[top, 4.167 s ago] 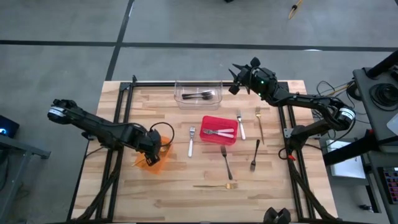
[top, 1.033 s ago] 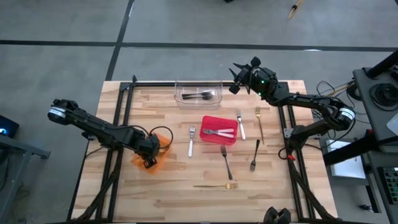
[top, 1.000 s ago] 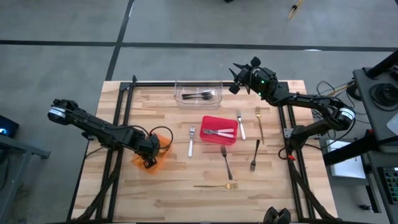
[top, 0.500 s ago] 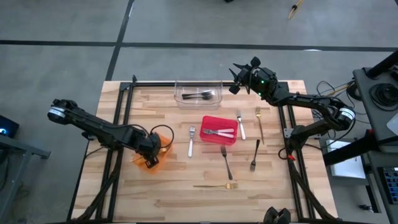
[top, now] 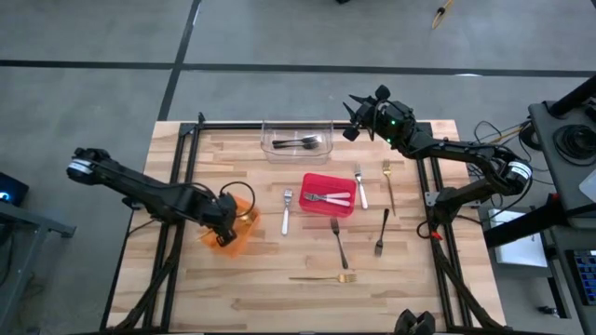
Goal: Sort silverware by color (type)
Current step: Put the gold fork into the orange bin
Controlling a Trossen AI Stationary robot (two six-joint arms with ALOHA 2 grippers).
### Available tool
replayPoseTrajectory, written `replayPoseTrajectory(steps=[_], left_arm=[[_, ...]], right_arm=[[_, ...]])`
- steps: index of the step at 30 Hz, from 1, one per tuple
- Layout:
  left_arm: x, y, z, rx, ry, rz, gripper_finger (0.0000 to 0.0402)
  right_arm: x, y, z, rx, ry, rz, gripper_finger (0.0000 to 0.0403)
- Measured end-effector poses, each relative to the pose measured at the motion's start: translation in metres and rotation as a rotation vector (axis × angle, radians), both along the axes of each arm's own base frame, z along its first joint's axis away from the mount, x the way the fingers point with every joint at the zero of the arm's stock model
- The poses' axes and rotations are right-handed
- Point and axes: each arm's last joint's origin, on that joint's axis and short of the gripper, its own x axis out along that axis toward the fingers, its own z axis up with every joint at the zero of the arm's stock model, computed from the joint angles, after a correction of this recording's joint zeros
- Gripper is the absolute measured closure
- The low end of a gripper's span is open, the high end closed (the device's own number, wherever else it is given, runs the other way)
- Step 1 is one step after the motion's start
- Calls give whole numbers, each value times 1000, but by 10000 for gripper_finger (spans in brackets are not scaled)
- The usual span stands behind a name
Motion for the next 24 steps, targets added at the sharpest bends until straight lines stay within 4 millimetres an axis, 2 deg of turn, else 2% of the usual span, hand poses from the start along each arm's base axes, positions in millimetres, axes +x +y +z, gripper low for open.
replayPoseTrajectory(steps=[9,14,24], left_arm=[[-2,4,7,86,-85,64,400],[6,4,6,132,-139,85,400],[11,0,-2,144,-91,47,400]], right_arm=[[0,0,0,0,0,0,280],[0,0,0,0,-1,0,280],[0,0,0,2,2,0,280]])
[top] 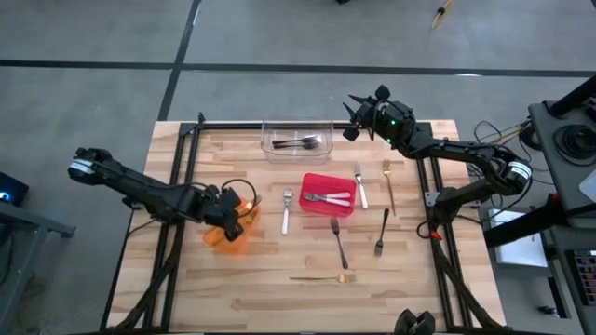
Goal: Sort silverware by color (type)
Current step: Put the gold fork into the orange bin
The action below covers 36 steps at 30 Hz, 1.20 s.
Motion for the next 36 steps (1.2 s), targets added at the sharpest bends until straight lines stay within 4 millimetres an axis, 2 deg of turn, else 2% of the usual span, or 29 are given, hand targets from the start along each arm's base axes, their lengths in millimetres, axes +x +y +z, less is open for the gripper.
replayPoseTrajectory(steps=[21,30,36], left_arm=[[-1,-7,0,-26,-21,6,399],[-1,-7,0,-27,-20,4,355],[-1,-7,0,-25,-19,1,346]], right_arm=[[0,0,-1,6,7,0,280],[0,0,-1,6,7,0,280],[0,0,-1,6,8,0,280]])
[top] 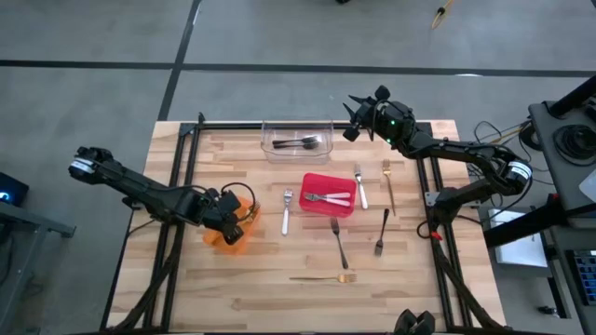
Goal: Sort silverware by color (type)
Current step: Put the gold fork into the orange bin, then put the white fork into the red bin
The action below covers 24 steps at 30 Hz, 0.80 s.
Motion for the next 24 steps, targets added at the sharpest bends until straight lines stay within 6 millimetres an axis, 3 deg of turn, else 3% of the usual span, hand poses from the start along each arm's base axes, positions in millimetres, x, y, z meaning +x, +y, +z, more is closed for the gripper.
replayPoseTrajectory(steps=[15,24], left_arm=[[1,4,1,43,-3,-18,345],[9,29,34,170,-1,-181,345]], right_arm=[[0,0,0,0,0,0,280],[1,-1,3,27,-42,-1,280]])
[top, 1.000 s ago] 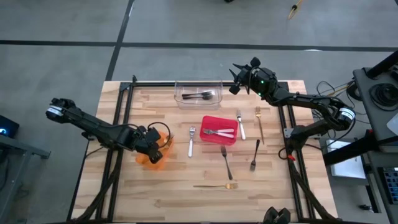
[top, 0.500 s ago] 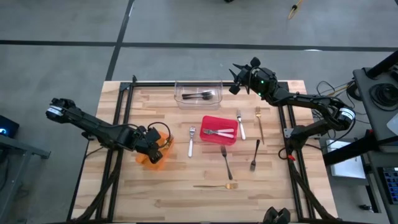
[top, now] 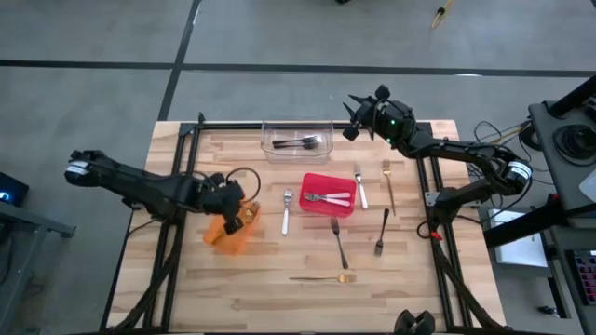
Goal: Sort silverware by color (type)
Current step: Put the white fork into the red bin
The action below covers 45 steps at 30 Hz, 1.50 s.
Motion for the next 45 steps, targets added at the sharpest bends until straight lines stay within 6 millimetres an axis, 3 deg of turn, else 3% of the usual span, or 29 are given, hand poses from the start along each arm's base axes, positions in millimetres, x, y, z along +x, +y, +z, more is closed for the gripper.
replayPoseTrajectory(steps=[5,12,19,26,33,45], left_arm=[[2,27,24,128,-57,-53,345],[14,69,62,363,-337,-168,345],[15,99,79,562,-432,-383,345],[18,129,85,768,-417,-367,345],[17,149,77,784,-350,-322,345],[11,163,74,800,-300,-278,345]], right_arm=[[2,-2,10,80,-116,0,280],[6,-4,21,263,-269,-2,280],[13,2,20,591,-161,33,280],[10,21,6,964,-27,-111,280],[-1,43,1,1266,67,-332,280],[-1,83,-2,1491,119,-550,280]])
